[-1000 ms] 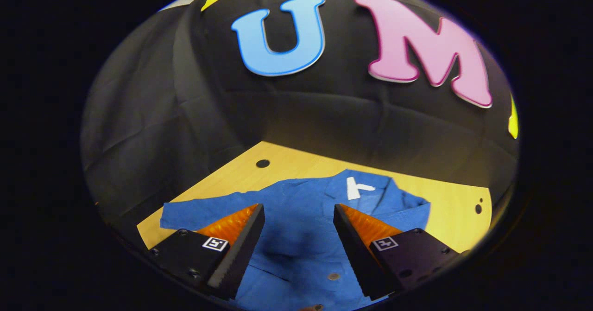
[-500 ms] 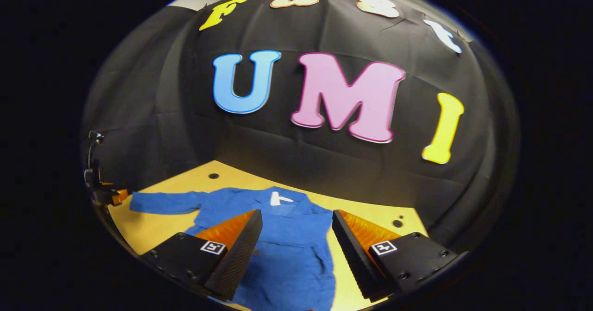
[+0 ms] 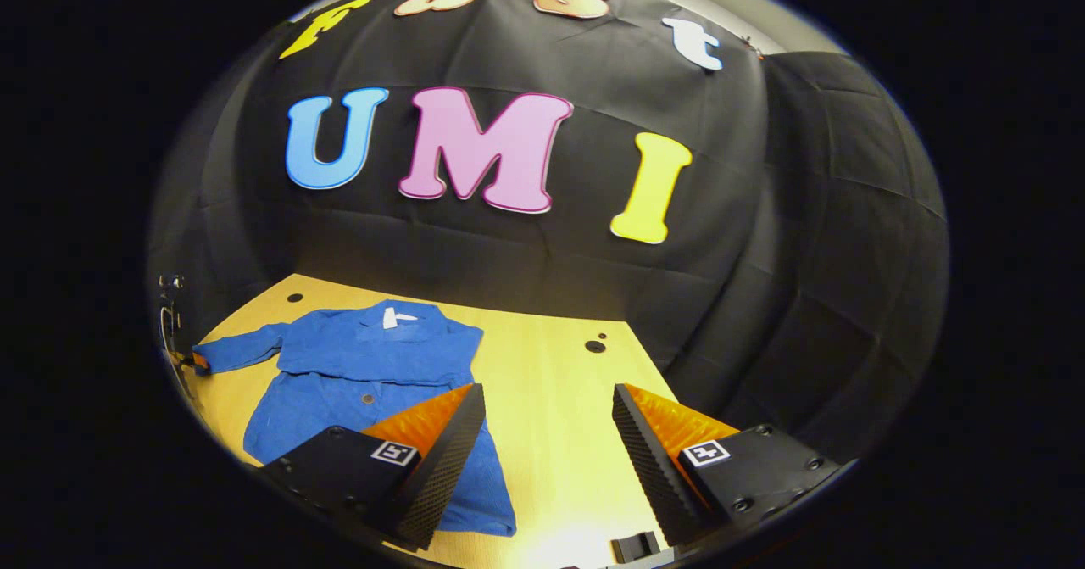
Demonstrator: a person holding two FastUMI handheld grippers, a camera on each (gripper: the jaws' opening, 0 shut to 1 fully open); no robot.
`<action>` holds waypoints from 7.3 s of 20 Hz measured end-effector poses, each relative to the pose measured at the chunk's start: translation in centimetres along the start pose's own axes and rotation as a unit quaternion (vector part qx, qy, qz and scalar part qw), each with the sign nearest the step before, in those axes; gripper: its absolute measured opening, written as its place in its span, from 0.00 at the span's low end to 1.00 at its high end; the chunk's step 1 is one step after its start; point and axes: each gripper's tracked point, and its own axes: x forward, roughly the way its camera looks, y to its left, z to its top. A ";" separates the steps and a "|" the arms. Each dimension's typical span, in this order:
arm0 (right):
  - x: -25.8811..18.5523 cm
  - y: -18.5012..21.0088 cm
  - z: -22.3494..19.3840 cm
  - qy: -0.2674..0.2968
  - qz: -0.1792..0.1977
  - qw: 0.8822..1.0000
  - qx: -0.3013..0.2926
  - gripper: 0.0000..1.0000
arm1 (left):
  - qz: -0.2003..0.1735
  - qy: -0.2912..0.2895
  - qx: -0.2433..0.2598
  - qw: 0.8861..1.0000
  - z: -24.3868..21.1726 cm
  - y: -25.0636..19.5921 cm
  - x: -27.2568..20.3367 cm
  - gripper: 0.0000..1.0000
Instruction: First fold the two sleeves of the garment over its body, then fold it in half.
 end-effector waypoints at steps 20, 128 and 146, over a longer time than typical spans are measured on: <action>-0.5 2.2 -5.3 0.077 0.056 0.995 -0.024 0.97 | -0.175 -0.011 0.015 0.984 3.8 -8.6 -7.3 0.00; 37.6 11.6 5.5 -0.027 0.096 0.995 0.004 0.98 | -0.232 -0.278 0.228 0.904 19.7 -45.6 -14.7 0.86; 1.4 14.2 10.8 -0.187 0.116 0.975 -0.006 0.96 | -0.235 -0.430 0.190 0.851 5.8 -26.8 -37.7 0.83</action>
